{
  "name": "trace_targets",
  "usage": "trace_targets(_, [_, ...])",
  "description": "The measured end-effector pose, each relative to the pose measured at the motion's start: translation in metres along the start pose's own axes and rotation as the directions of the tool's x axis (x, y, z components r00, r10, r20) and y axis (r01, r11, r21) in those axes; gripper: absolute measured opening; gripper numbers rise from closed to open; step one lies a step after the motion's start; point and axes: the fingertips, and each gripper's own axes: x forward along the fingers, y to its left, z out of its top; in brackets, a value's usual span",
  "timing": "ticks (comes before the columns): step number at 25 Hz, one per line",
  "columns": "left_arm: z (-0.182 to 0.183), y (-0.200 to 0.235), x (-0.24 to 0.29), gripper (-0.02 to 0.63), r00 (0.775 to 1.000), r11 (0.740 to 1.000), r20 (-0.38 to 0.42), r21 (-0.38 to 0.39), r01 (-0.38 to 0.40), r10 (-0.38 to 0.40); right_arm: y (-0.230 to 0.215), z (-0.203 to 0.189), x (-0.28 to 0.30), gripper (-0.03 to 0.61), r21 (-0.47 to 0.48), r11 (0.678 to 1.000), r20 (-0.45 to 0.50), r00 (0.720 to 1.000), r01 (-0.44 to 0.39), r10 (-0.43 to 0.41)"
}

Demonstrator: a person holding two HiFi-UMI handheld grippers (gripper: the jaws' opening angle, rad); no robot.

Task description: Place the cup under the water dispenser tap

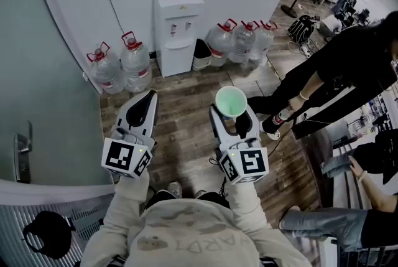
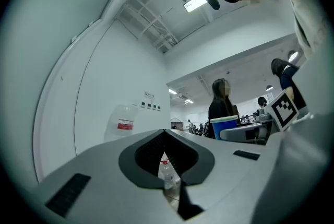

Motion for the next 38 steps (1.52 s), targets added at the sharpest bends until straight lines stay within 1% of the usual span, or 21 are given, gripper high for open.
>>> trace_targets(6, [-0.004, 0.009, 0.003, 0.006, 1.0, 1.0, -0.004, 0.0, 0.012, -0.012, 0.004, -0.003, 0.007, 0.291, 0.042, 0.999, 0.01, 1.0, 0.006, -0.006])
trace_targets(11, [-0.006, 0.023, 0.012, 0.006, 1.0, 1.0, -0.001, 0.006, 0.011, -0.011, 0.003, -0.007, 0.026, 0.291, 0.015, 1.0, 0.001, 1.0, 0.007, -0.007])
trace_targets(17, [-0.012, 0.042, 0.037, 0.006, 1.0, 1.0, -0.002, 0.015, -0.008, 0.008, -0.014, -0.018, 0.058, 0.291, 0.025, 1.0, -0.008, 1.0, 0.003, -0.003])
trace_targets(21, [-0.019, 0.057, 0.072, 0.006, 1.0, 1.0, 0.012, 0.018, -0.022, 0.022, -0.033, -0.025, 0.092, 0.291, 0.018, 1.0, -0.004, 1.0, -0.016, 0.016])
trace_targets(24, [-0.027, 0.069, 0.1, 0.006, 1.0, 1.0, -0.003, 0.016, -0.025, 0.025, -0.048, -0.033, 0.12, 0.293, 0.017, 0.999, -0.022, 0.999, -0.03, 0.031])
trace_targets(29, [-0.026, 0.094, 0.167, 0.006, 0.999, 0.998, 0.016, 0.019, -0.051, 0.051, -0.088, -0.024, 0.185, 0.293, -0.005, 0.997, -0.015, 0.997, -0.071, 0.071])
trace_targets(35, [-0.037, 0.113, 0.231, 0.005, 0.996, 0.996, 0.017, 0.031, -0.088, 0.087, -0.131, -0.028, 0.242, 0.293, -0.012, 0.993, -0.016, 0.993, -0.119, 0.119])
trace_targets(38, [-0.047, 0.117, 0.259, 0.006, 0.994, 0.994, 0.013, 0.033, -0.105, 0.104, -0.151, -0.035, 0.263, 0.293, -0.005, 0.99, -0.024, 0.99, -0.139, 0.138])
